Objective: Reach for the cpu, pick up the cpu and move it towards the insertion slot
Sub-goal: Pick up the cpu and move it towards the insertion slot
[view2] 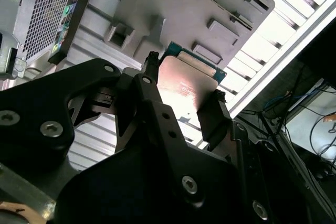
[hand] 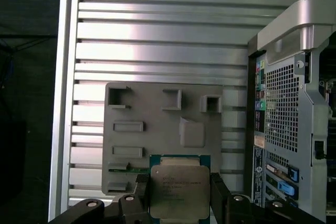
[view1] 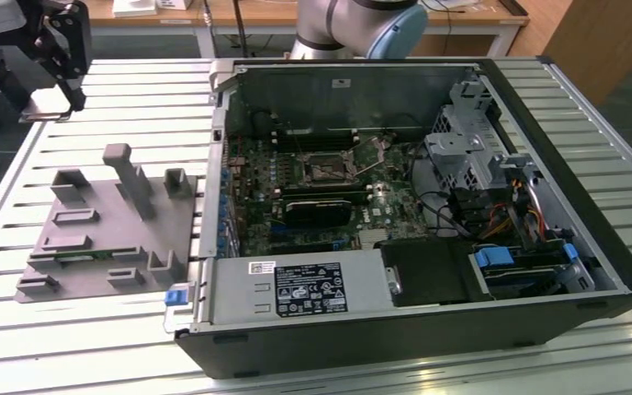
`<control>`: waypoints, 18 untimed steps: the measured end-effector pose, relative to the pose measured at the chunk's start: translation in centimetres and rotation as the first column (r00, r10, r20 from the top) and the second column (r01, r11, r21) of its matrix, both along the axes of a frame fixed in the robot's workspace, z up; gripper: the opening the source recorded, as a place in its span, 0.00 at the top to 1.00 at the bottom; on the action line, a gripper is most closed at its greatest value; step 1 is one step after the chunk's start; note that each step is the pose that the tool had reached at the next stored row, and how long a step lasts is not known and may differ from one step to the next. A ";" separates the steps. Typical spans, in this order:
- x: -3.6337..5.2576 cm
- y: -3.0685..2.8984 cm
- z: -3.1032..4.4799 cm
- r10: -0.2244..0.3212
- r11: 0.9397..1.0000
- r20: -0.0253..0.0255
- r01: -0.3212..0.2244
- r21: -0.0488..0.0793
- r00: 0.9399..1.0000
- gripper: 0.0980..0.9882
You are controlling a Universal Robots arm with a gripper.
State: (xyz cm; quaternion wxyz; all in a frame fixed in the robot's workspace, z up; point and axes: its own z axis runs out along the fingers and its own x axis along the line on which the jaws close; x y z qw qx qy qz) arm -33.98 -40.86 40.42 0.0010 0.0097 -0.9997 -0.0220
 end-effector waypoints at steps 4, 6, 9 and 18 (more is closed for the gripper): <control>0.49 0.00 0.01 0.000 1.000 0.000 0.000 0.000 1.000 0.50; 0.74 0.00 0.00 0.000 1.000 0.000 0.000 0.000 1.000 0.50; 1.11 0.00 0.00 0.000 1.000 0.000 0.000 0.000 1.000 0.50; 2.20 0.00 0.00 0.000 1.000 0.000 0.000 0.000 1.000 0.50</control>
